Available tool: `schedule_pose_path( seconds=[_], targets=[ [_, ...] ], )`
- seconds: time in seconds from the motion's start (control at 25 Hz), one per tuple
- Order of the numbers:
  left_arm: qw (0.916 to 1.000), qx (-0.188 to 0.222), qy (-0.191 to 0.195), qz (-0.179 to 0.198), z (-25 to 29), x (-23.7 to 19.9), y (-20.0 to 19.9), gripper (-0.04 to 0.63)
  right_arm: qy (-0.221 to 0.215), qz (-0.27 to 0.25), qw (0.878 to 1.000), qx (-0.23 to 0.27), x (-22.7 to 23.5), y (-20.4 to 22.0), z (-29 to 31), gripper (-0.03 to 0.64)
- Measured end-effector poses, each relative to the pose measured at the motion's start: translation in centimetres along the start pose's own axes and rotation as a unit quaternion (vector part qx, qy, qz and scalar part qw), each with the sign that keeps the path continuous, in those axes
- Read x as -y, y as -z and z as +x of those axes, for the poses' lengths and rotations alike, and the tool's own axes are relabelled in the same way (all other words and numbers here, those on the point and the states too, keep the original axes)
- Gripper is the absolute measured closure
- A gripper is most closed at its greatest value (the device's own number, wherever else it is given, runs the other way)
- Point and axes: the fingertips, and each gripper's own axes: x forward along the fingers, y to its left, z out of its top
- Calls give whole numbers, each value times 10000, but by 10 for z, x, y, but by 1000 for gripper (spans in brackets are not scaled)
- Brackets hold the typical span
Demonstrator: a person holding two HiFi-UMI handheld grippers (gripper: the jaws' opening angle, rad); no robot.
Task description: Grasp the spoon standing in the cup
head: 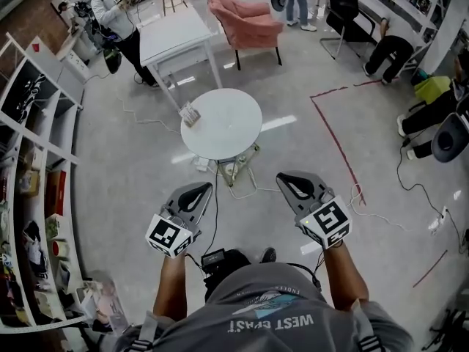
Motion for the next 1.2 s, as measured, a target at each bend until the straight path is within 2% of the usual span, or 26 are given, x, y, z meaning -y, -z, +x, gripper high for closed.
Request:
schedule_pose_path(
  seconds=[0.12,0.28,0.6,0.96,1.2],
  targets=[
    [10000,-53,24,45,6,-11,4,592,16,90,9999,-68,6,7,11,614],
    [9999,-74,124,-74,16,-44,17,592,170,53,9998,-135,15,4,32,614],
    [9960,198,866,105,72,-95,16,593,939,187,9950,-280,52,6,63,614],
    [9908,378,1299,47,102,-147,12,592,1364,165,9899,-357,72,-14,106,614],
    [9881,261,1513,43,116,-164,25,592,1490,151,9882,-314,83,-26,127,614]
  ],
)
